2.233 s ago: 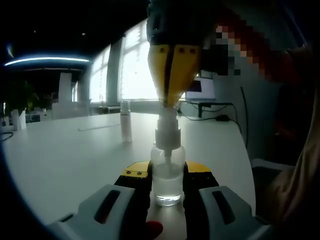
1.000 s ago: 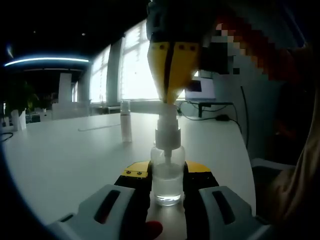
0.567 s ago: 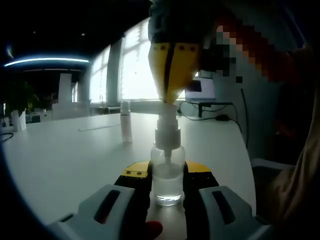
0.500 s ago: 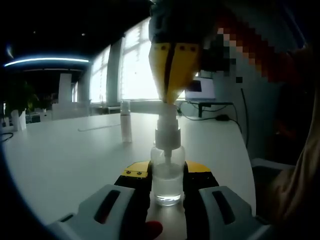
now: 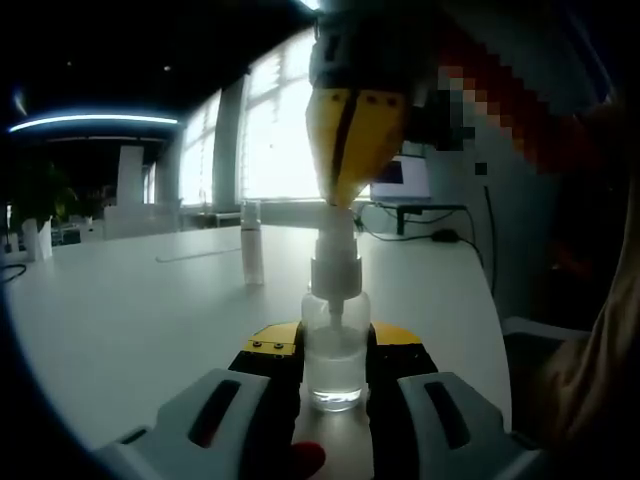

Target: Clamp pump bottle remove cover press pump head put on cover

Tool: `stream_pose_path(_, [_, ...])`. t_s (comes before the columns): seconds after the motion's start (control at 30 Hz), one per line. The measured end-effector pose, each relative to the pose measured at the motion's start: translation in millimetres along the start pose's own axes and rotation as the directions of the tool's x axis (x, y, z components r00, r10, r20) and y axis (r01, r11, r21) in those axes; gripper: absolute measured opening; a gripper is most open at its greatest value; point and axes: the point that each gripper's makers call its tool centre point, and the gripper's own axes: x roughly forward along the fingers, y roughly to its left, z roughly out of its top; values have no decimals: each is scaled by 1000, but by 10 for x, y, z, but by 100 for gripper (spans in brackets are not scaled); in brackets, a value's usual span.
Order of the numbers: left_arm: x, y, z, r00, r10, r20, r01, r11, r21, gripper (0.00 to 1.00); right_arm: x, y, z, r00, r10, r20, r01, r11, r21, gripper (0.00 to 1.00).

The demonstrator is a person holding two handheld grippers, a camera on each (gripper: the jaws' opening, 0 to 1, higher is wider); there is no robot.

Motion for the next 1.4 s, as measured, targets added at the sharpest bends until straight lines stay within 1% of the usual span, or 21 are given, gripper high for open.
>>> stream_pose_path(0.33, [3, -1, -2, 1000, -2, 0, 2, 1000, 3, 15, -20, 21, -20, 999, -30, 26, 30, 1000, 10, 0])
stream_pose_path(0.5, [2, 12, -1, 1000, 4, -1, -4, 1000, -4, 15, -21, 20, -71, 999, -45, 16, 45, 999, 14, 0])
stream_pose_path(0.57, [3, -1, 2, 1000, 4, -1, -4, 1000, -3, 15, -36, 17, -47, 998, -53, 43, 51, 998, 38, 0])
stream_pose_path(0.6, [4, 5, -1, 1000, 3, -1, -3, 1000, -4, 15, -50, 7, -13, 996, -63, 69, 59, 997, 54, 0])
stream_pose_path(0.7, [5, 2, -1, 1000, 3, -1, -3, 1000, -4, 15, -120, 5, 32, 991, -80, 107, 71, 994, 83, 0])
stream_pose_path(0.87, [2, 7, -2, 1000, 4, -1, -4, 1000, -3, 15, -194, 15, 42, 984, -99, 146, 84, 991, 106, 0])
stream_pose_path(0.93, [3, 8, 2, 1000, 4, -1, -4, 1000, -3, 15, -199, 4, 54, 980, -107, 169, 86, 988, 127, 0])
stream_pose_path(1.1, [5, 17, -2, 1000, 4, -1, -4, 1000, -5, 15, -223, -38, 32, 968, -154, 200, 120, 978, 169, 0])
stream_pose_path(1.27, [6, 7, 1, 1000, 5, -1, -5, 1000, -4, 15, -267, -47, -9, 955, -178, 236, 132, 971, 200, 0])
stream_pose_path(1.4, [6, 9, 0, 1000, 5, -1, -5, 1000, -3, 15, -295, -34, -33, 942, -195, 273, 127, 961, 247, 0])
